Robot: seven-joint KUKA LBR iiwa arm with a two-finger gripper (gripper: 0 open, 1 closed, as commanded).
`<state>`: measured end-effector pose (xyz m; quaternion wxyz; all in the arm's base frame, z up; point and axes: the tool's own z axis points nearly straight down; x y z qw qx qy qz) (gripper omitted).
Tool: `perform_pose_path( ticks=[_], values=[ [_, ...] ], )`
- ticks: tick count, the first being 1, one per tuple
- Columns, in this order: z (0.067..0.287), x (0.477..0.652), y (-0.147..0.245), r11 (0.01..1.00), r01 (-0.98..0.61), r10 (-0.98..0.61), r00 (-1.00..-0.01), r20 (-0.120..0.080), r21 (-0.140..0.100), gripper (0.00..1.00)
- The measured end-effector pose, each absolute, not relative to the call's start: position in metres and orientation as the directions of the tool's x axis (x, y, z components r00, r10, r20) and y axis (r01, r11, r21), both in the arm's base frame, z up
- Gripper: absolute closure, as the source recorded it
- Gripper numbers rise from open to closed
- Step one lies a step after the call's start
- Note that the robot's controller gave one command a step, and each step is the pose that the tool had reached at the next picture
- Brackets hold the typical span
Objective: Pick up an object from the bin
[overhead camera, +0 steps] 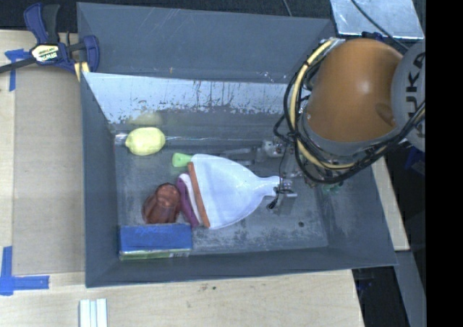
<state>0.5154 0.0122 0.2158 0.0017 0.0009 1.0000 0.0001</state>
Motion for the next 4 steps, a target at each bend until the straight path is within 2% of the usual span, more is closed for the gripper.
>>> perform_pose_path(
  ticks=[1, 2, 3, 4],
  values=[
    [0.216, 0.515, 0.012, 1.0, 0.002, 0.002, -1.0, -0.003, 0.0, 0.0],
    [0.205, 0.519, 0.01, 1.0, 0.03, 0.03, -0.999, -0.012, 0.001, 0.0],
    [0.206, 0.486, 0.023, 0.996, -0.087, -0.087, -0.996, -0.008, 0.0, 0.0],
    [0.125, 0.518, 0.013, 0.996, 0.084, 0.084, -0.996, -0.004, -0.001, 0.0]
  ],
)
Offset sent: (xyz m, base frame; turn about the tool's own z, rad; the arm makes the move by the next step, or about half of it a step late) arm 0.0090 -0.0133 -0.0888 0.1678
